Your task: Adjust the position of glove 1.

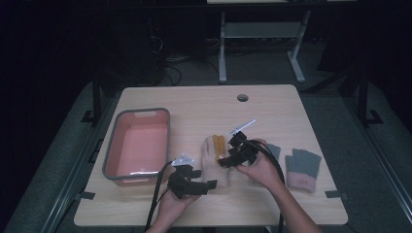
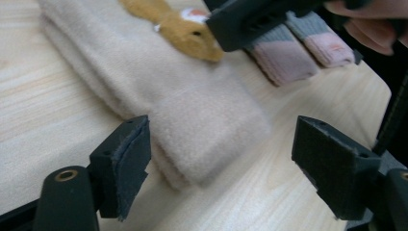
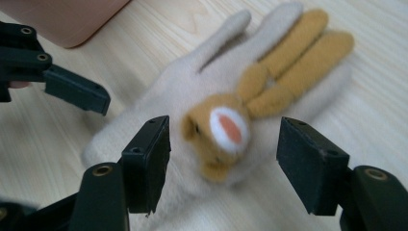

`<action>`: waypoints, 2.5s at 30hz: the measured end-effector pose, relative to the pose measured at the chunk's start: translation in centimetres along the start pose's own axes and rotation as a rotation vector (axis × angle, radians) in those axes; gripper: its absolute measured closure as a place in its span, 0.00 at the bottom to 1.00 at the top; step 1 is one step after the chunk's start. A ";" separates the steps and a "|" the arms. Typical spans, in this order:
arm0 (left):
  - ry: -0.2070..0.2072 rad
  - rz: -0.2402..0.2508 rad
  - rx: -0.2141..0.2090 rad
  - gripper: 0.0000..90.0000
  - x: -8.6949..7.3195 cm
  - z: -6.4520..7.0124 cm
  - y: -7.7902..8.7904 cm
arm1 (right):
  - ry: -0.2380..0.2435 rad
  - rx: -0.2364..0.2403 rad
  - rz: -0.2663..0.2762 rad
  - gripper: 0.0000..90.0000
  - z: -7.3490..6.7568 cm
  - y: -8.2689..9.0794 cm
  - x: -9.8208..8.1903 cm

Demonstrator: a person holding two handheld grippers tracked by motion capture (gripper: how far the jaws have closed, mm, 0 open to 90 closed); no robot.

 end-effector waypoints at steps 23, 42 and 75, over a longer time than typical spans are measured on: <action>0.136 -0.061 0.052 0.50 0.0 -1.4 -2.0 | -0.287 0.172 0.082 0.46 0.9 -2.2 -3.2; 0.175 -0.082 -0.016 0.67 0.3 -1.9 -2.5 | -0.466 0.297 0.184 0.70 0.6 -4.2 -3.6; 0.218 -0.010 -0.167 0.76 1.9 -1.8 -0.5 | -0.467 0.355 0.215 0.93 0.0 -1.4 -2.5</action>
Point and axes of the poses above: each handheld gripper's, and its own axes: y roughly backward along the jaws, x roughly out of its top, z roughly to its right, the point moved 5 cm from there along -y, roughly forward along the jaws, and after that the axes turned 10 degrees about -z, right-handed, at the moved point
